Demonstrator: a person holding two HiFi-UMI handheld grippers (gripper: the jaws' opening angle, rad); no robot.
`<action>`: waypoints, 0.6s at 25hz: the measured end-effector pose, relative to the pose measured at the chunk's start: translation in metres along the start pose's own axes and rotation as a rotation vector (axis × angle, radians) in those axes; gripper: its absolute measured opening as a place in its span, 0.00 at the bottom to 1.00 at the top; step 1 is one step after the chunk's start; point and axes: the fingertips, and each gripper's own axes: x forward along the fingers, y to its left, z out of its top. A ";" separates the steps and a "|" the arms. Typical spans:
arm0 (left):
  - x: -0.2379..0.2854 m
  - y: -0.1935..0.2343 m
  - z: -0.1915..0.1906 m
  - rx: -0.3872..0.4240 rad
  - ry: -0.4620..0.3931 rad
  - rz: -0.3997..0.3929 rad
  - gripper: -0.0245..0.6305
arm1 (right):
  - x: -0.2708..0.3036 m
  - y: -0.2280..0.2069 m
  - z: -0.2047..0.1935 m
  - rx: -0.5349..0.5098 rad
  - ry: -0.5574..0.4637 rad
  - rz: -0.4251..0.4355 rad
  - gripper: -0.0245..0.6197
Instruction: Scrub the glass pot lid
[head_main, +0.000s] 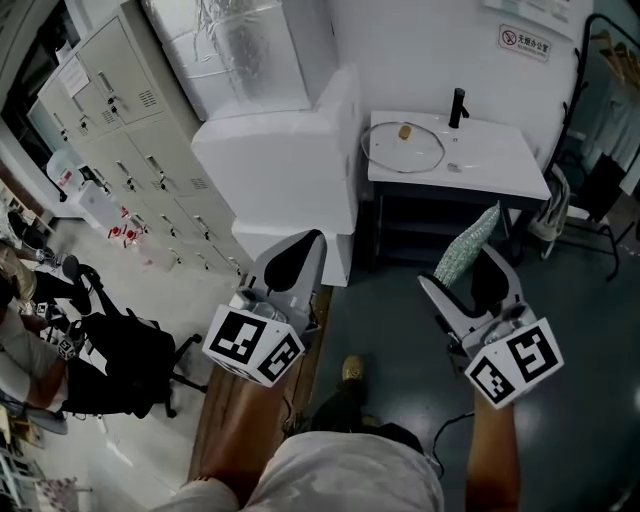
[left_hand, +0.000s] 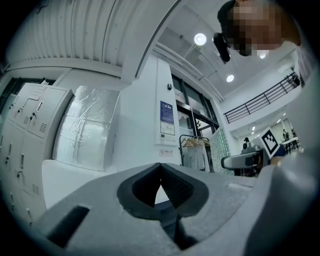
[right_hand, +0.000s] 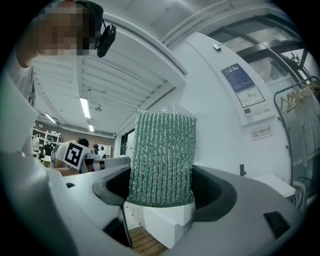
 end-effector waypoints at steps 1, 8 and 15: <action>0.005 0.002 -0.001 0.000 -0.001 0.001 0.06 | 0.002 -0.005 -0.001 -0.001 0.002 -0.002 0.58; 0.053 0.024 -0.015 0.009 -0.007 -0.006 0.06 | 0.036 -0.042 -0.009 -0.021 0.028 -0.015 0.58; 0.127 0.065 -0.027 0.021 -0.004 -0.012 0.06 | 0.101 -0.100 -0.013 -0.024 0.056 -0.034 0.58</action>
